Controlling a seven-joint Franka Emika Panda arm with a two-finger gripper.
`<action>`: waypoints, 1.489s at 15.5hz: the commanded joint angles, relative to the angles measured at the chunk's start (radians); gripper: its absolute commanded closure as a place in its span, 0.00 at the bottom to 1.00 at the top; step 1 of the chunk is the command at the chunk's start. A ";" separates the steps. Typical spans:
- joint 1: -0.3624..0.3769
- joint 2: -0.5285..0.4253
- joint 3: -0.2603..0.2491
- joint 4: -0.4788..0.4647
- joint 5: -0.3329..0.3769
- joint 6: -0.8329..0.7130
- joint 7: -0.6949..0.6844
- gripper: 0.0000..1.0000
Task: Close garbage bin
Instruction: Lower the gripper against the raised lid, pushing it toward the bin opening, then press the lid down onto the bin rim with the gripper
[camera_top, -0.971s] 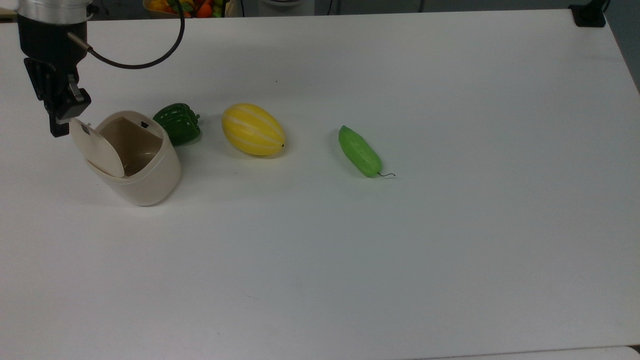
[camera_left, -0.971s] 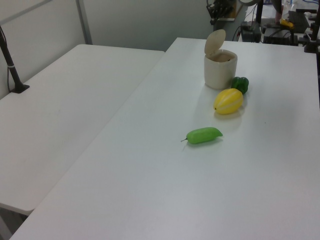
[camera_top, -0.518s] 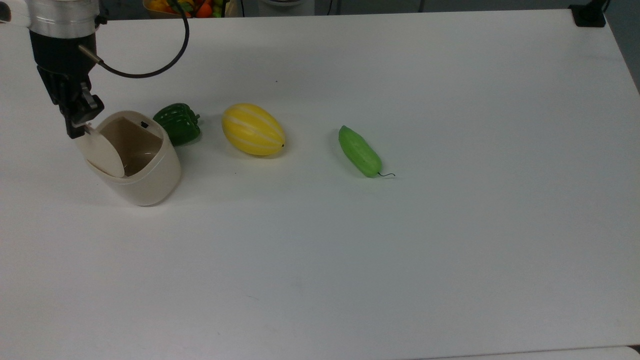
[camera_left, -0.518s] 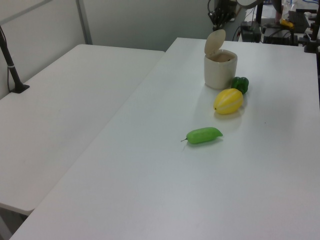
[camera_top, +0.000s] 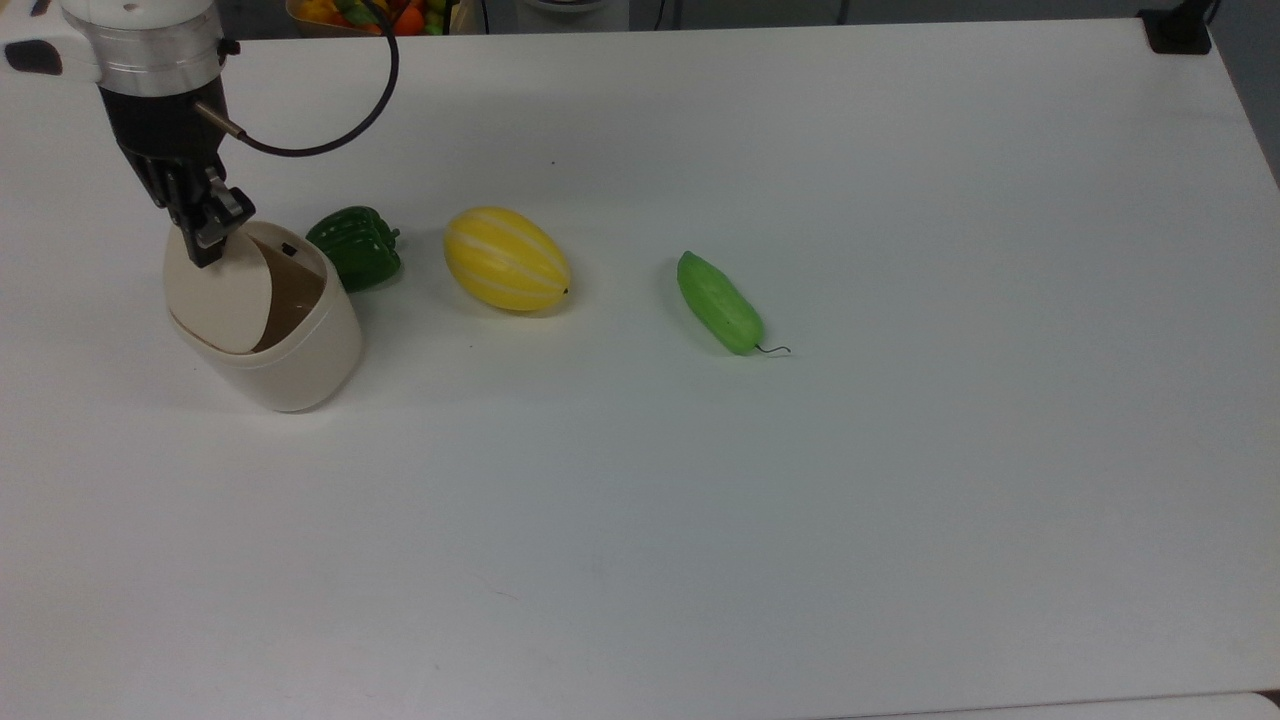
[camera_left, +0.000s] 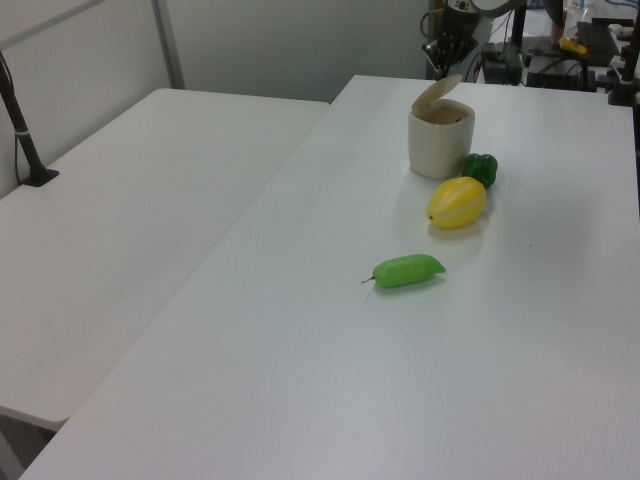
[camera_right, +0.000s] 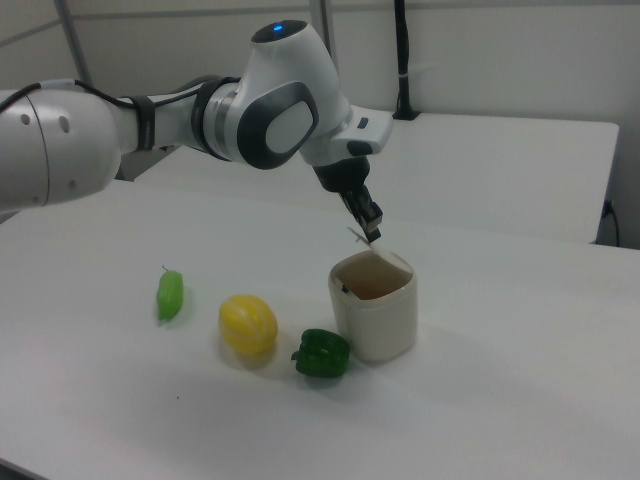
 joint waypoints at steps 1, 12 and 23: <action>0.018 -0.008 -0.001 -0.033 0.019 -0.026 -0.031 1.00; 0.036 0.027 -0.001 -0.045 0.019 -0.026 -0.023 1.00; 0.055 0.052 -0.002 -0.062 0.019 -0.034 -0.023 1.00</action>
